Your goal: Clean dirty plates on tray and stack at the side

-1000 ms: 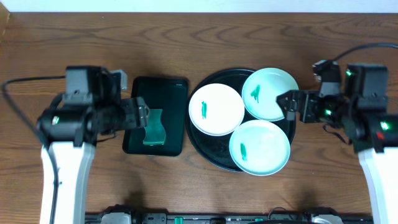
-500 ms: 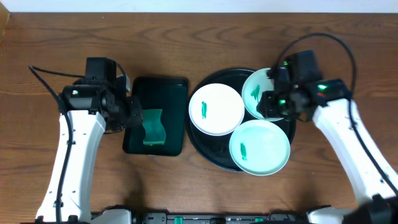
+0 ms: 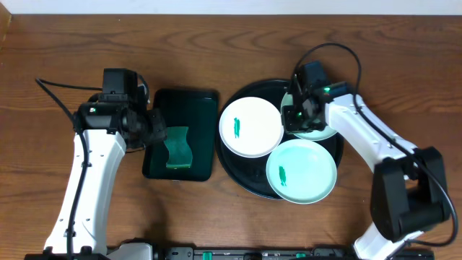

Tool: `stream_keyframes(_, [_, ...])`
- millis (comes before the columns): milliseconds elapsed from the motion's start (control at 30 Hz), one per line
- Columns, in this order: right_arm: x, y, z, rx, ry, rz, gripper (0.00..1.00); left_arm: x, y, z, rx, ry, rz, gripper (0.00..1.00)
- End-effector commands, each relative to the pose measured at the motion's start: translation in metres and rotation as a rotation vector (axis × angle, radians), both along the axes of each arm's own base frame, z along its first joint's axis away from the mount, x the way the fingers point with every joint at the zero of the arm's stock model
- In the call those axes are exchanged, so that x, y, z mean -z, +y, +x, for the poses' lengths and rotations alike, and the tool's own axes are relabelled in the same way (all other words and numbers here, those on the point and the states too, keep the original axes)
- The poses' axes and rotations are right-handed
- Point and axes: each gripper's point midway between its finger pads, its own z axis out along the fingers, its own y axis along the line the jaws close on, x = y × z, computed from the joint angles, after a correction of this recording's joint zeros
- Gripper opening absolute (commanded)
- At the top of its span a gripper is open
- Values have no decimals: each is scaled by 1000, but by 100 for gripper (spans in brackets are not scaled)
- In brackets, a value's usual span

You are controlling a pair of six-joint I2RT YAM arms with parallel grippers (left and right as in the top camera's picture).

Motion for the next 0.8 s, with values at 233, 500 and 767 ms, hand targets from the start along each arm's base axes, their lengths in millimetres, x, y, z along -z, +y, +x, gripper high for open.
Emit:
stream_keyframes(233, [9,11,8,25,-9,7,16,3,-3,-1,26,2,49,36])
stream_keyframes(500, [25,16,5,34,-10,14,17,3,-3,-1,26,2,49,36])
stream_keyframes(767, [31,15,4,35,-4,2,15,3,-3,-1,26,2,49,36])
